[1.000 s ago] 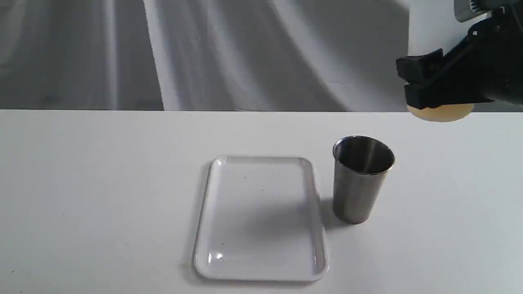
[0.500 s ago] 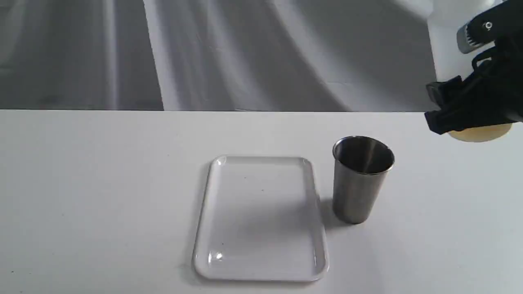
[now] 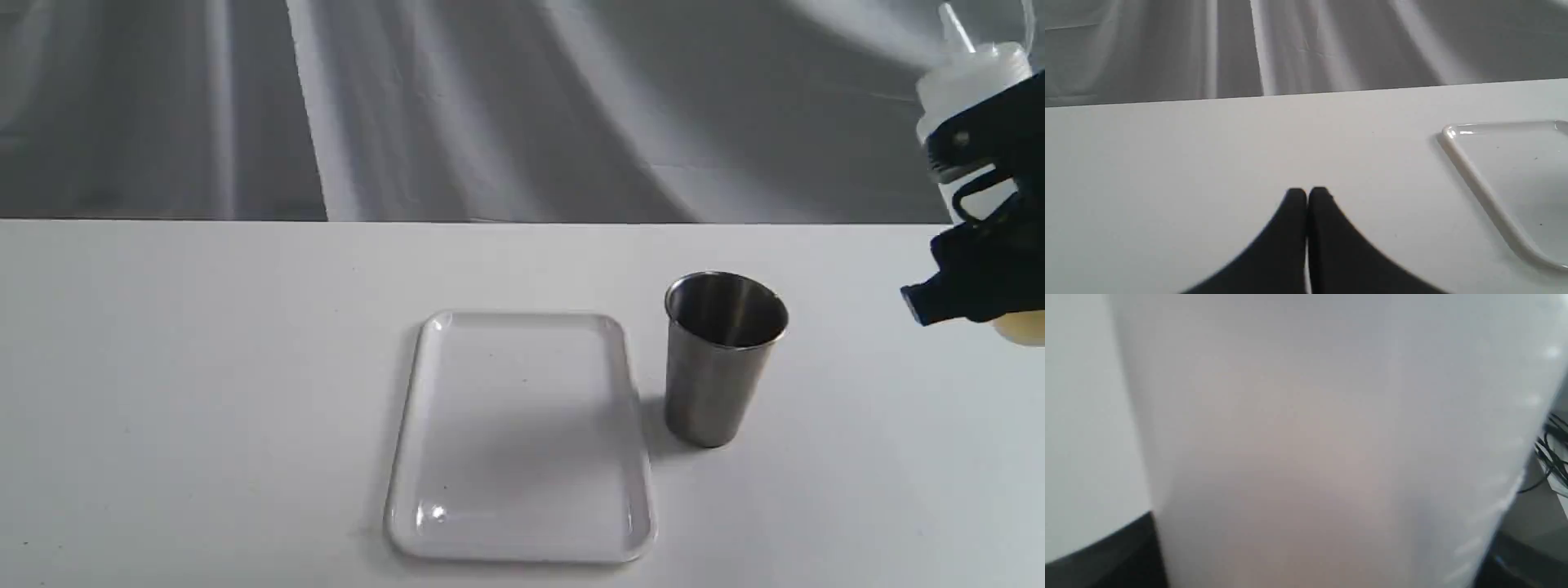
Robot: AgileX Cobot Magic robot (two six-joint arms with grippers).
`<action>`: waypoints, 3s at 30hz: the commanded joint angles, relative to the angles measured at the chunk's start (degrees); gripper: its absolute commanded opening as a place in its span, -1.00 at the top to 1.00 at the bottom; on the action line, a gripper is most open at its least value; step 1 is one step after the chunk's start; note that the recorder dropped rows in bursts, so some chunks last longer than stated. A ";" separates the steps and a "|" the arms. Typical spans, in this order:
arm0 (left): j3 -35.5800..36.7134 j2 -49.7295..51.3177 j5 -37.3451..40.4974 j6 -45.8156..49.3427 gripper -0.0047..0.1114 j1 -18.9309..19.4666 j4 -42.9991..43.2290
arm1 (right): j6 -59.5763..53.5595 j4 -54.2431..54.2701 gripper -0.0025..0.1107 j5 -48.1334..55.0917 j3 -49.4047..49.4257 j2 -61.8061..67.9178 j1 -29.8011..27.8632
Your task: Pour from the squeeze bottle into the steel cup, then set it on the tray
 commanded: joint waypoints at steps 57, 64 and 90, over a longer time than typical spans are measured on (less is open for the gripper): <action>0.25 -0.15 -0.43 -0.20 0.92 -0.31 0.04 | -23.47 -11.33 0.96 11.33 -0.65 11.99 2.17; 0.25 -0.15 -0.43 -0.37 0.92 -0.31 0.04 | -29.45 -11.33 0.96 11.07 -1.76 12.57 3.43; 0.25 -0.15 -0.43 -0.28 0.92 -0.31 0.04 | -47.51 -11.33 0.96 17.88 -3.99 14.10 5.48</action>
